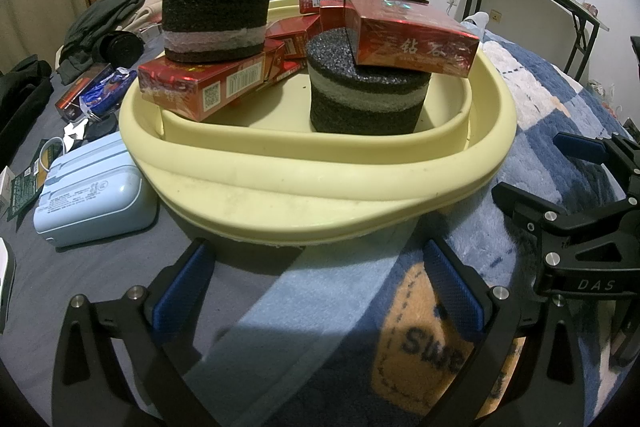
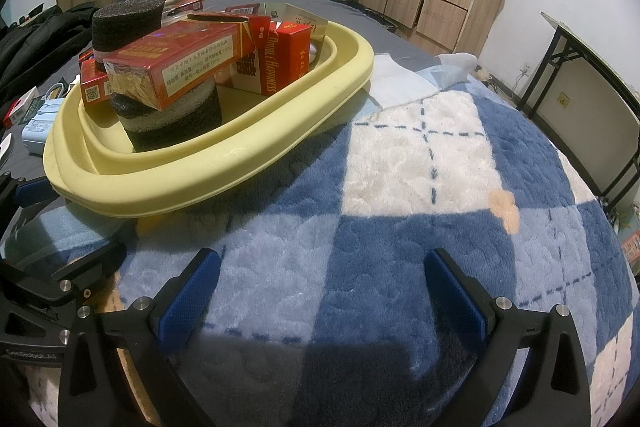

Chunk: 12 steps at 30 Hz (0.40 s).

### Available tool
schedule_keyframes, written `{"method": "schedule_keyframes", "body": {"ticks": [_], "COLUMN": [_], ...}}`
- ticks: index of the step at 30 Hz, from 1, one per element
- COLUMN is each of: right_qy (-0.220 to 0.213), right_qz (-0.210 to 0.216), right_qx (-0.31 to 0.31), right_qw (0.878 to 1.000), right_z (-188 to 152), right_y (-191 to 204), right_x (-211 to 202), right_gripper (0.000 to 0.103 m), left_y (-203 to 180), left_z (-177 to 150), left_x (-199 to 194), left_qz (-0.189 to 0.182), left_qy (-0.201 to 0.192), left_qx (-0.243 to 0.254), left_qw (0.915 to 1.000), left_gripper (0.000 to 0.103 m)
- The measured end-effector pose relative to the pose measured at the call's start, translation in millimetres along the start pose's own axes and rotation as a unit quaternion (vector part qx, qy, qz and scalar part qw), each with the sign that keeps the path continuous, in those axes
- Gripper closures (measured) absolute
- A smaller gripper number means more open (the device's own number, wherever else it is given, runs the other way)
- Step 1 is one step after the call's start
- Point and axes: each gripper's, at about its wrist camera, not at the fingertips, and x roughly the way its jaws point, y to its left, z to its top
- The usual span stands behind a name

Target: Organize rigid objects

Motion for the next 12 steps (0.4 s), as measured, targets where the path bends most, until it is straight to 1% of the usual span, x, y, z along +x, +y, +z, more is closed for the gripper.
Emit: {"method": "schedule_keyframes", "body": {"ticks": [12], "right_qy": [0.0], "right_qz": [0.0], "right_qx": [0.0], "right_qw": [1.0], "right_z": [0.0], "right_y": [0.0], "right_x": [0.0], "right_gripper": [0.0], "left_y": [0.2], "left_z": [-0.4], "left_x": [0.5], "left_qz": [-0.003], "left_qy": [0.0], "left_qx": [-0.002], "left_qw": [1.0], "left_gripper": [0.0]}}
